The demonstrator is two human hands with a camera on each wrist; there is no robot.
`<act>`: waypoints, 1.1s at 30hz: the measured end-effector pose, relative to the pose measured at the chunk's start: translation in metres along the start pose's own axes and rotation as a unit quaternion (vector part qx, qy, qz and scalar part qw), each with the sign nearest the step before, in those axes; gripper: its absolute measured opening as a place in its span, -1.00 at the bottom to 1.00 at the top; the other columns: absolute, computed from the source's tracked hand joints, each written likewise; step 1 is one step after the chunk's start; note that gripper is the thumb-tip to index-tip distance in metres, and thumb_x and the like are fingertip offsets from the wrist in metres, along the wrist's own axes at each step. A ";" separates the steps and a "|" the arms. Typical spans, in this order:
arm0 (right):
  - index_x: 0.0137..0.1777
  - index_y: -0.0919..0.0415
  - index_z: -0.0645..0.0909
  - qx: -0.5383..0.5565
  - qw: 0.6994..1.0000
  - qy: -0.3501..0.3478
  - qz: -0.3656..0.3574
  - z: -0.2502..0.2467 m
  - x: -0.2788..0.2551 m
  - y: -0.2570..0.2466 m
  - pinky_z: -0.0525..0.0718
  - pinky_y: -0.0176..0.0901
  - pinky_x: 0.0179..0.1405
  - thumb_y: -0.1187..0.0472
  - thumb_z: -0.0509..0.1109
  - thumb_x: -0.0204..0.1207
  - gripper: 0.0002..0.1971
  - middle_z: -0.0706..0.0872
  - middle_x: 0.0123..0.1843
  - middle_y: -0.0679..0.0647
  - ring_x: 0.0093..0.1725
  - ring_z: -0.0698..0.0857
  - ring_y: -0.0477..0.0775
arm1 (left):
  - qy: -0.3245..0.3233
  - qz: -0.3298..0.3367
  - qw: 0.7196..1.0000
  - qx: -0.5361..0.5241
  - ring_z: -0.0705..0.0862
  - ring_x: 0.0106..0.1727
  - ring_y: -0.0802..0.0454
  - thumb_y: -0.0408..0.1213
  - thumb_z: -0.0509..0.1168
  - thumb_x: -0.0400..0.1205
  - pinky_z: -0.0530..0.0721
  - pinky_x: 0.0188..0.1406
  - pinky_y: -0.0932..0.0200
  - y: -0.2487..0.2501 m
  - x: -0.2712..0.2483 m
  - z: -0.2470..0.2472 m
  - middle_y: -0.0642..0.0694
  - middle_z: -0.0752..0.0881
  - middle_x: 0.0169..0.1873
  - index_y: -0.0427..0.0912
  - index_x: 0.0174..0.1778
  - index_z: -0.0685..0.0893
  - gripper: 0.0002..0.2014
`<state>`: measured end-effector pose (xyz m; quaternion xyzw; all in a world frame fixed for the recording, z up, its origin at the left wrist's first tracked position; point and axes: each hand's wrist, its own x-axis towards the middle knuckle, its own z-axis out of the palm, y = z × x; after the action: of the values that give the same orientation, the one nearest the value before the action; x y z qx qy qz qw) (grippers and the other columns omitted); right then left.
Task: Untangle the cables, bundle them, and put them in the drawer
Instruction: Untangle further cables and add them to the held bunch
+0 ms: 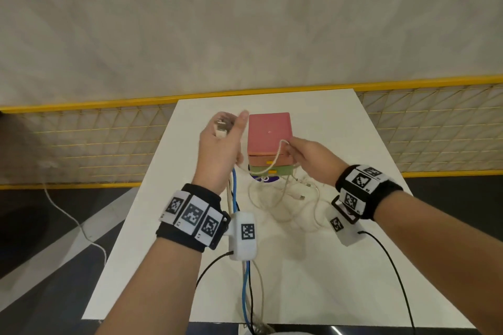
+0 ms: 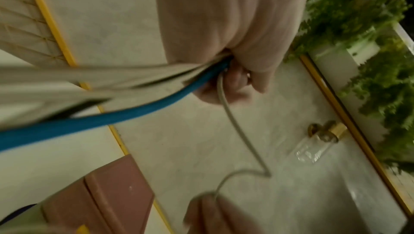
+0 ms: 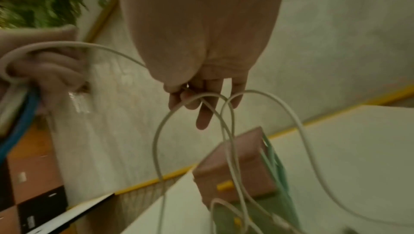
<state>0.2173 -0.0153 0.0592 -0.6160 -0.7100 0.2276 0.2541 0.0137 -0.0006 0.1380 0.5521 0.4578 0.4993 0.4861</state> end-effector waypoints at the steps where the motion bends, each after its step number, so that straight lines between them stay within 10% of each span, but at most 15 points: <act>1: 0.06 0.17 0.54 -0.007 1.000 0.002 -0.013 -0.004 0.003 -0.009 0.53 -0.33 -0.13 0.11 0.05 0.73 -0.75 0.64 -0.19 -0.17 -0.21 0.63 -0.14 | -0.026 -0.006 0.999 0.025 0.40 -0.62 0.21 -0.07 0.40 0.64 0.48 -0.58 0.29 -0.002 -0.002 0.005 0.18 0.48 -0.64 -0.08 -0.17 0.64 -0.82; 8: -0.16 0.21 0.54 -0.071 0.992 0.060 -0.090 -0.016 0.012 -0.038 0.48 -0.04 -0.09 0.20 0.14 0.70 -0.77 0.73 -0.21 0.11 -0.23 0.65 0.18 | -0.148 -0.061 0.967 0.200 0.33 -0.71 0.24 -0.16 0.38 0.65 0.28 -0.68 0.33 -0.014 -0.006 0.013 0.17 0.43 -0.78 0.00 -0.53 0.64 -0.63; 15: 0.00 0.18 0.51 -0.161 0.986 -0.029 0.023 -0.009 0.005 0.012 0.24 -0.05 0.08 0.12 -0.03 0.75 -0.71 0.73 -0.12 0.04 -0.08 0.67 0.13 | 0.088 0.010 0.990 0.111 0.46 -0.44 0.05 -0.15 0.38 0.65 0.42 -0.32 0.15 -0.009 0.019 -0.017 0.16 0.51 -0.49 0.00 -0.23 0.74 -0.86; 19: -0.02 0.11 0.54 -0.140 0.990 -0.014 -0.008 -0.006 0.011 -0.005 0.23 -0.07 0.08 0.10 0.00 0.74 -0.72 0.68 -0.20 -0.10 -0.16 0.62 0.07 | 0.057 0.084 0.976 0.192 0.60 -0.21 0.49 -0.27 0.34 0.68 0.39 -0.21 0.74 -0.015 0.006 -0.005 0.33 0.62 -0.11 0.06 0.51 0.50 -0.54; 21: -0.13 -0.01 0.49 -0.138 0.990 -0.002 -0.037 -0.004 0.011 -0.019 0.21 -0.10 0.06 0.10 0.05 0.73 -0.76 0.65 -0.26 -0.13 -0.18 0.60 0.03 | -0.043 0.102 0.965 0.237 0.62 -0.29 0.45 -0.25 0.35 0.67 0.48 -0.20 0.65 -0.023 0.000 0.008 0.14 0.75 0.01 0.15 0.60 0.40 -0.44; 26: -0.20 0.09 0.44 -0.137 0.985 0.060 -0.090 -0.006 0.010 -0.041 0.27 -0.08 0.14 0.20 0.11 0.69 -0.79 0.48 -0.34 -0.11 -0.24 0.47 0.02 | -0.133 0.015 0.949 0.287 0.56 -0.34 0.06 0.02 0.32 0.67 0.43 -0.51 0.46 -0.038 0.002 0.020 0.06 0.62 -0.39 -0.11 -0.16 0.66 -0.73; 33: -0.05 0.10 0.44 -0.148 0.989 -0.018 0.005 0.005 -0.006 0.008 0.25 -0.09 0.07 0.21 -0.03 0.74 -0.78 0.61 -0.29 -0.07 -0.28 0.57 0.05 | 0.090 0.083 0.970 0.209 0.60 -0.29 0.12 0.01 0.31 0.68 0.43 -0.30 0.29 -0.018 0.015 0.002 0.18 0.57 -0.38 -0.09 -0.13 0.59 -0.76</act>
<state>0.2209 -0.0204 0.0492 -0.6460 -0.7375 0.1317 0.1462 0.0163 0.0160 0.1217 0.6303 0.5468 0.4787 0.2733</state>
